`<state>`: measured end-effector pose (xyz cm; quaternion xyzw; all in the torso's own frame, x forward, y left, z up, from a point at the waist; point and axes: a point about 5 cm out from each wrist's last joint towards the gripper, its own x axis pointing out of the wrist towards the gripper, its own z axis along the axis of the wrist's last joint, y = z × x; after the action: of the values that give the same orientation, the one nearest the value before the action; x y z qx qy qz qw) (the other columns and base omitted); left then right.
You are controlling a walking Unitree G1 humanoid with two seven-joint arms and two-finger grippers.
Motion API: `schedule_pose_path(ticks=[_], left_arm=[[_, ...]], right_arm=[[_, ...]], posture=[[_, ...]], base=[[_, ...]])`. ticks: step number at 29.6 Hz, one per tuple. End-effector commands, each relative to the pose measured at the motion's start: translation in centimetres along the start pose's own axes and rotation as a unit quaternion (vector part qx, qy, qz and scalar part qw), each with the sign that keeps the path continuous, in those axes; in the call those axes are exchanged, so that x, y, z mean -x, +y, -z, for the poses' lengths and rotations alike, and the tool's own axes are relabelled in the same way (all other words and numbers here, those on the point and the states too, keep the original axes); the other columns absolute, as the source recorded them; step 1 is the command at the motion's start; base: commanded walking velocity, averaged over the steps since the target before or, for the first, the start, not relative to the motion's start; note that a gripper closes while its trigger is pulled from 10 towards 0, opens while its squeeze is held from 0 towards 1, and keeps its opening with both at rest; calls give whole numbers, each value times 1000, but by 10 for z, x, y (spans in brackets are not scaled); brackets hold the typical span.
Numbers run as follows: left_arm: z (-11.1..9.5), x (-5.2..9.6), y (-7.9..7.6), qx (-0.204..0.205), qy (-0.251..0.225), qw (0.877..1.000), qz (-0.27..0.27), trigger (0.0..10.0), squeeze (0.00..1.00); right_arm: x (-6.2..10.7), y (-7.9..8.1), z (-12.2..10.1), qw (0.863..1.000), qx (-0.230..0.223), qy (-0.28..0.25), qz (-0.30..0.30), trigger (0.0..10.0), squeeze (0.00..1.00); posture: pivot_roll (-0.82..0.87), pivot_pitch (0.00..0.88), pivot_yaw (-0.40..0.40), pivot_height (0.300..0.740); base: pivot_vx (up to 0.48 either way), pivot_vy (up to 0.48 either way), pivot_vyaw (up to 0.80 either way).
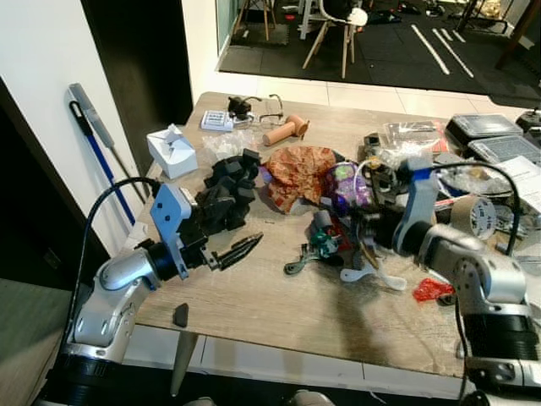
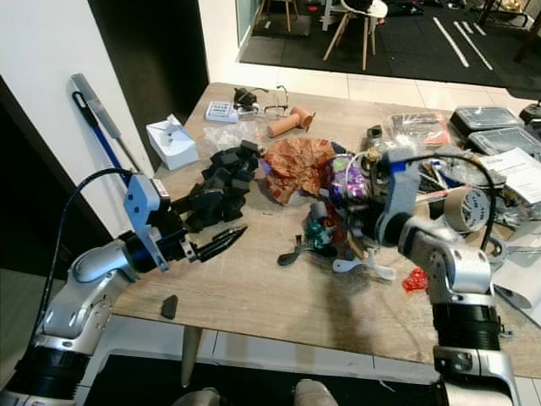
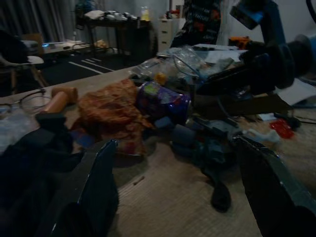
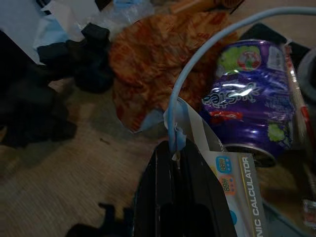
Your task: Picking trash to rubbish bin
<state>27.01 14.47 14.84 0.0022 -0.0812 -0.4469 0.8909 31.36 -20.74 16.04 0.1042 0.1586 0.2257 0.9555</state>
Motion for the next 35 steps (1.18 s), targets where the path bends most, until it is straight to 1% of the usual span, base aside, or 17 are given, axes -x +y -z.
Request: schedule_pose_path(ticks=[1, 5, 8, 10, 12, 18, 21, 23, 25, 26, 28, 29, 30, 31, 32, 33, 35], left_arm=[[-2, 0, 2, 7, -14, 1000, -9, 10000, 0], [-7, 1, 5, 12, -29, 999, -17, 10000, 0], [-15, 0, 6, 20, -52, 998, -24, 10000, 0], [-15, 0, 6, 20, -52, 998, -24, 10000, 0], [-22, -2, 6, 25, -68, 997, -26, 10000, 0], [-28, -7, 5, 23, -76, 997, -24, 10000, 0], [-29, -8, 4, 23, -77, 996, -23, 10000, 0], [-29, -8, 4, 24, -78, 996, -23, 10000, 0], [-29, -9, 3, 25, -79, 996, -23, 10000, 0], [-29, -9, 3, 25, -79, 996, -23, 10000, 0], [-30, -9, 3, 25, -79, 996, -22, 10000, 0], [-31, -10, 3, 26, -80, 996, -22, 10000, 0], [-31, -10, 3, 26, -80, 996, -22, 10000, 0], [-31, -10, 2, 27, -80, 996, -22, 10000, 0], [-31, -10, 2, 27, -80, 996, -22, 10000, 0], [-32, -10, 2, 28, -79, 996, -22, 10000, 0], [-32, -10, 2, 28, -79, 996, -22, 10000, 0]], right_arm=[[2, 1, -3, 1000, -11, -16, -8, 0, 0], [2, 3, -4, 999, -20, -26, -18, 0, 0], [2, 10, -9, 996, -39, -59, -44, 0, 0], [2, 10, -9, 996, -39, -59, -44, 0, 0], [3, 16, -13, 992, -55, -87, -70, 0, 0], [4, 24, -20, 982, -91, -128, -102, 0, 0], [6, 29, -27, 976, -98, -147, -124, 0, 0], [6, 30, -26, 976, -96, -144, -128, 0, 0], [6, 33, -19, 981, -73, -116, -136, 0, 0], [6, 33, -19, 981, -73, -116, -136, 0, 0], [7, 36, -14, 983, -53, -98, -144, 0, 0], [10, 38, -13, 983, -37, -85, -157, 0, 0], [14, 41, -11, 983, 0, -65, -173, 0, 0], [16, 41, -10, 983, 21, -53, -177, 0, 0], [16, 41, -10, 983, 21, -53, -177, 0, 0], [22, 39, -12, 981, 46, -47, -180, 0, 0], [24, 38, -14, 981, 51, -49, -180, 0, 0]], posture=[[-60, 0, -28, 740], [-60, 0, -29, 740], [-60, 0, -29, 740], [-60, 0, -29, 740], [-58, 0, -32, 740], [-58, 0, -31, 740], [-59, 0, -33, 740], [-59, 0, -33, 740], [-60, 0, -34, 740], [-60, 0, -34, 740], [-59, 0, -33, 740], [-59, 0, -33, 740], [-59, 0, -31, 740], [-61, 0, -31, 740], [-61, 0, -31, 740], [-60, 0, -32, 740], [-60, 0, -32, 740]], base=[[0, 0, 0], [0, 0, 0], [0, 0, 0], [0, 0, 0], [0, 0, 0], [0, 0, 0], [0, 0, 0], [0, 0, 0], [0, 0, 0], [0, 0, 0], [0, 0, 0], [0, 0, 0], [0, 0, 0], [0, 0, 0], [0, 0, 0], [0, 0, 0], [0, 0, 0]])
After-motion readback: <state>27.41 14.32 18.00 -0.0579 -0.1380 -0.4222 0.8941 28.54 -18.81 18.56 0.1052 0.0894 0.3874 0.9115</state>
